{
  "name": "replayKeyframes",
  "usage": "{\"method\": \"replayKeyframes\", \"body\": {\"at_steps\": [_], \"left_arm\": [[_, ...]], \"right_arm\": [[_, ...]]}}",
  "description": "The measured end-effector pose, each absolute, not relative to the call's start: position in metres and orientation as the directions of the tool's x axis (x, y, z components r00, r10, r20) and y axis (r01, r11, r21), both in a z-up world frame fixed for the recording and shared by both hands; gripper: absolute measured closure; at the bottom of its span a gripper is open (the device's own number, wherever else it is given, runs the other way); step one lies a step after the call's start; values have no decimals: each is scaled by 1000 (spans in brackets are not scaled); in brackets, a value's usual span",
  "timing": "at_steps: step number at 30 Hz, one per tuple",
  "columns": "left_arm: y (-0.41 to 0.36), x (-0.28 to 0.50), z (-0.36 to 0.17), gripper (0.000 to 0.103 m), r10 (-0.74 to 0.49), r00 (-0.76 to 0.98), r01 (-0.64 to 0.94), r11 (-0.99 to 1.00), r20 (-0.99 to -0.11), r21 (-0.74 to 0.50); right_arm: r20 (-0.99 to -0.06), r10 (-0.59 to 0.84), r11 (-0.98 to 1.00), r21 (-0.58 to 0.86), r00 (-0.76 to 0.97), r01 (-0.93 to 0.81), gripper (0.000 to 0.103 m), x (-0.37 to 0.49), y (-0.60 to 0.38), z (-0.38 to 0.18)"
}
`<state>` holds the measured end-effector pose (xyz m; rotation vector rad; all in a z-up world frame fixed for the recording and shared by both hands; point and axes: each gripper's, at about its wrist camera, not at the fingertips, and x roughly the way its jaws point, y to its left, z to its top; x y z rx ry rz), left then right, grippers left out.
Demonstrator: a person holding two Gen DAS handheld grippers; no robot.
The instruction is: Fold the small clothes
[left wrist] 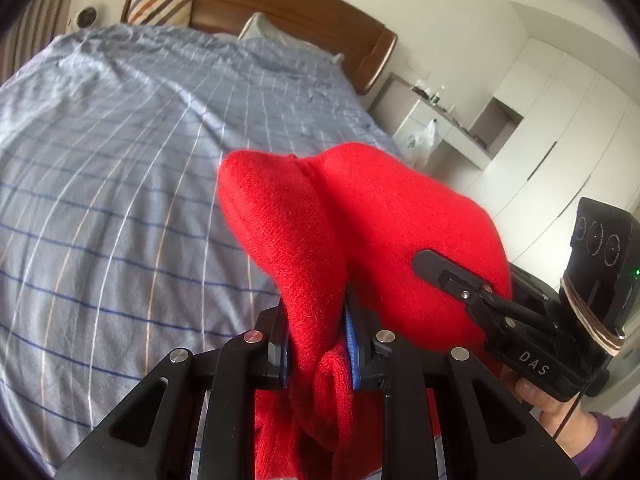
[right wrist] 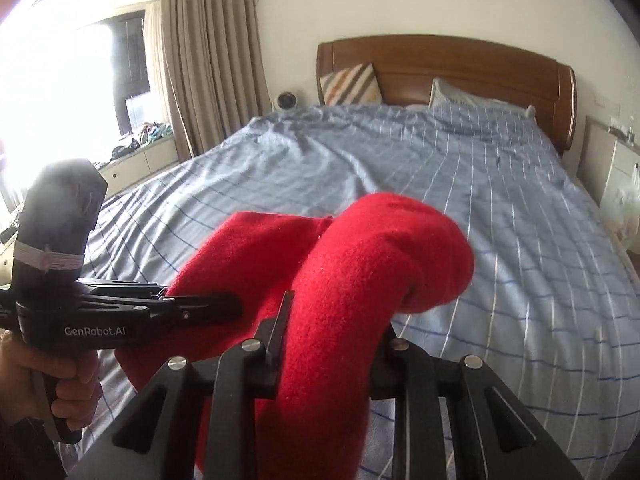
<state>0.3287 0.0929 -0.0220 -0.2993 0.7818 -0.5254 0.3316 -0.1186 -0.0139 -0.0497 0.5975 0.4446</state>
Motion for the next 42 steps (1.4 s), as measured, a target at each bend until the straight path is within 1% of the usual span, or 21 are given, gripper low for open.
{"method": "replayKeyframes", "body": {"at_steps": [1,2,3,4,5,6,7,9,11,13,16,21,23,24,25,27,30,33,34,38,42], "left_arm": [[91,330,-17,80,-543,600,340,837,-587,-428],[90,333,-18,71,-524,607,327,850,-598,-412],[87,339,-25,62,-492,607,297,869,-624,-396],[86,343,-35,39,-463,596,268,885,-656,-381],[87,343,-47,31,-422,587,236,905,-691,-353],[85,339,-57,31,-370,588,209,928,-719,-308],[85,328,-64,31,-323,597,203,946,-734,-252],[80,301,-67,26,-239,636,224,967,-734,-121],[74,270,-63,10,-169,686,228,974,-708,-10],[67,236,-53,4,-137,734,231,971,-665,55],[59,198,-33,3,-87,778,199,973,-623,113],[50,137,15,1,-17,837,118,982,-547,149],[46,112,37,1,-8,854,106,981,-520,160],[44,100,47,1,-5,858,101,982,-513,160],[40,91,54,1,0,857,93,983,-515,156],[34,76,64,1,0,843,84,988,-538,132],[25,63,61,0,9,822,66,992,-570,110],[23,57,52,0,35,805,49,991,-592,126],[24,55,50,0,44,801,43,990,-598,131],[33,46,51,0,66,798,6,993,-599,117],[43,45,54,0,67,794,-25,997,-604,79]], "right_arm": [[-553,388,908,90,737,-410,75,337,-119,-12],[-566,389,910,112,727,-399,73,346,-122,-13],[-598,383,914,135,704,-384,63,355,-126,-21],[-645,359,924,143,675,-354,37,364,-128,-33],[-691,303,943,121,656,-309,23,368,-132,-45],[-714,254,957,88,652,-277,11,365,-136,-55],[-719,220,964,55,659,-261,12,356,-142,-60],[-716,149,970,-28,682,-241,11,329,-149,-63],[-702,97,972,-86,705,-219,11,297,-155,-58],[-686,77,974,-105,723,-203,9,265,-160,-49],[-670,50,981,-105,741,-161,8,216,-168,-32],[-673,98,985,-40,733,-168,8,125,-185,18],[-650,99,983,-55,753,-177,8,85,-190,49],[-635,88,982,-74,768,-174,7,68,-192,64],[-613,74,983,-90,787,-162,2,53,-194,78],[-590,35,988,-103,807,-118,0,35,-196,91],[-593,39,995,-49,804,-84,0,31,-195,85],[-620,145,989,121,771,-89,0,38,-196,67],[-624,162,985,143,764,-92,1,40,-193,61],[-623,104,994,43,775,-99,1,36,-172,53],[-624,113,991,19,773,-130,1,36,-161,55]]}}
